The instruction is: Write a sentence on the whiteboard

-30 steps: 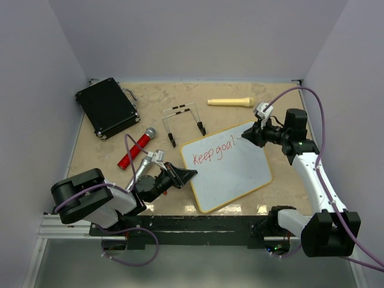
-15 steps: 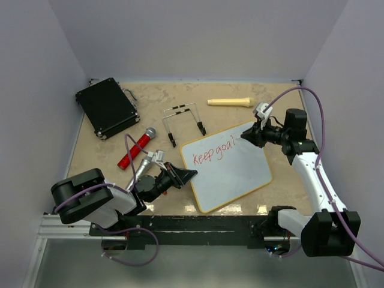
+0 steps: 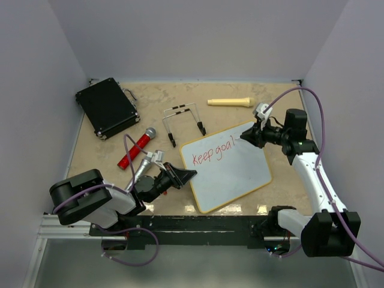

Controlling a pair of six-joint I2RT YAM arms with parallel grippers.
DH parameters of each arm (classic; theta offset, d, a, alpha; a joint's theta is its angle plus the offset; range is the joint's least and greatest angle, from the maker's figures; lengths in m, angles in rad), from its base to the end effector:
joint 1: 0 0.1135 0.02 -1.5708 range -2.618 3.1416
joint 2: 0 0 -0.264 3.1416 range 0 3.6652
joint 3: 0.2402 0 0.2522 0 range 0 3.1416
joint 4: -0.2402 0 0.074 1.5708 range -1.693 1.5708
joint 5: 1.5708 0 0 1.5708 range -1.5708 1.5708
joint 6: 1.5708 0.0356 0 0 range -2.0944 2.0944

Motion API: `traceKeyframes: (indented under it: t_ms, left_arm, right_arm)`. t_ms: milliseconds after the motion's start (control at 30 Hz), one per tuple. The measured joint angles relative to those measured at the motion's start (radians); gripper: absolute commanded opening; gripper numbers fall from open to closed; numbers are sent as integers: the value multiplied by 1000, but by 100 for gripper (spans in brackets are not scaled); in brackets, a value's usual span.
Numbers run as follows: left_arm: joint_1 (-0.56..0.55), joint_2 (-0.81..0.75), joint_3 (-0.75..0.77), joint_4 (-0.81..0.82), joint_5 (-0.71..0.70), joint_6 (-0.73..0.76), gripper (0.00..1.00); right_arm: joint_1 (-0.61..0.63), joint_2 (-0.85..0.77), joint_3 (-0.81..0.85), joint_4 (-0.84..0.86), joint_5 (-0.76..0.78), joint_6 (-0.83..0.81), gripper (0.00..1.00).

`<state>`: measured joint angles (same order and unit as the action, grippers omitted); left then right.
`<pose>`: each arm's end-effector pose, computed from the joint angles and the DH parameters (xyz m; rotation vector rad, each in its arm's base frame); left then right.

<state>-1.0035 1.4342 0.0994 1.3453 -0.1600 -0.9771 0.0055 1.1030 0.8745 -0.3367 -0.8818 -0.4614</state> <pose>0.1170 -0.1730 0.1520 -0.1183 1.7466 -1.3978 0.2346 0.0288 0.3003 -0.9235 1.7426 0.6402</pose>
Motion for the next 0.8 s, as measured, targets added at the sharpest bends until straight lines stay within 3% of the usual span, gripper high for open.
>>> traceKeyframes:
  t_ms: [800]
  left_arm:
    - [0, -7, -7, 0, 0, 0, 0]
  right_arm:
    - [0, -17, 0, 0, -4, -3, 0]
